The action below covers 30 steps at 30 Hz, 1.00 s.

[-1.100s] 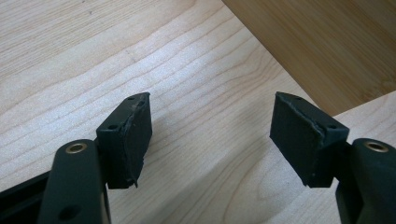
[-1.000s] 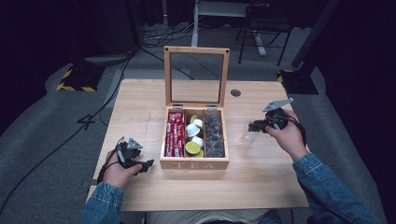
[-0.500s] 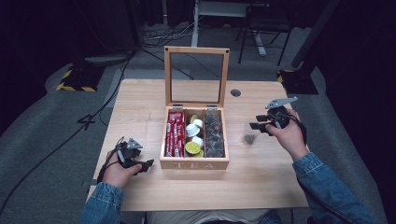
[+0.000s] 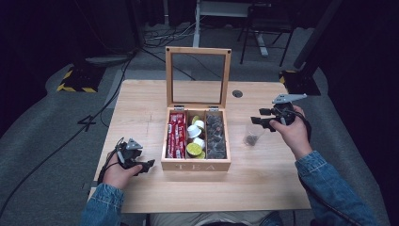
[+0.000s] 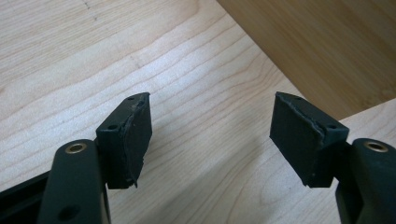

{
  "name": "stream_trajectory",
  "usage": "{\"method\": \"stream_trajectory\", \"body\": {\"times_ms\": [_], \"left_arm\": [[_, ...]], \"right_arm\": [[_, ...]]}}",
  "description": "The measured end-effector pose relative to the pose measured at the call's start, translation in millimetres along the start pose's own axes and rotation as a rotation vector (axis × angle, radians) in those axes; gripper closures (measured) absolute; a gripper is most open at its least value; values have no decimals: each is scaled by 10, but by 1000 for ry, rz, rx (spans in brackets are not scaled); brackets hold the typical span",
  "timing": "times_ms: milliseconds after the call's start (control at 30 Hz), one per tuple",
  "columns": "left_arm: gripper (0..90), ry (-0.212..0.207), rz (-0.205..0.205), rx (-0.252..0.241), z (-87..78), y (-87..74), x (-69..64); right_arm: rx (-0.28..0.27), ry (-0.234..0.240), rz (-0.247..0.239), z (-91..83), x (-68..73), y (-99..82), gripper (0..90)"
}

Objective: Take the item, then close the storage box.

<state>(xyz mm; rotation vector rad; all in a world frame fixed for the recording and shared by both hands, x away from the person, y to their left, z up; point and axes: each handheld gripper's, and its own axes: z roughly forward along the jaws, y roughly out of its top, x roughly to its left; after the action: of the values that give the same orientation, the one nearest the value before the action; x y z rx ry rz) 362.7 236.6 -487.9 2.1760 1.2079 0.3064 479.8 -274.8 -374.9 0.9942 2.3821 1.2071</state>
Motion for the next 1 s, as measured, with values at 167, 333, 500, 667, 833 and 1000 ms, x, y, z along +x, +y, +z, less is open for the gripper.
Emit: {"method": "stream_trajectory", "body": {"times_ms": [167, 333, 500, 667, 833, 1000], "left_arm": [[302, 7, -2, 1, -14, -33, 14], [303, 15, -6, -8, -32, -61, 16], [305, 33, 0, -34, -75, -83, -5], [304, 26, -30, -36, -71, -165, -21], [303, 21, -39, -48, -83, -210, -5], [294, 29, -26, -67, -71, -234, -1]], "right_arm": [[-36, 9, 12, 9, 13, 76, 372], [-79, 24, 5, 4, 30, 206, 348], [-124, 35, 11, -1, -1, 415, 324], [-158, 49, 24, 42, -61, 672, 316], [-179, 57, 10, 124, -111, 947, 320], [-187, 50, -2, 238, -153, 1148, 321]]}}
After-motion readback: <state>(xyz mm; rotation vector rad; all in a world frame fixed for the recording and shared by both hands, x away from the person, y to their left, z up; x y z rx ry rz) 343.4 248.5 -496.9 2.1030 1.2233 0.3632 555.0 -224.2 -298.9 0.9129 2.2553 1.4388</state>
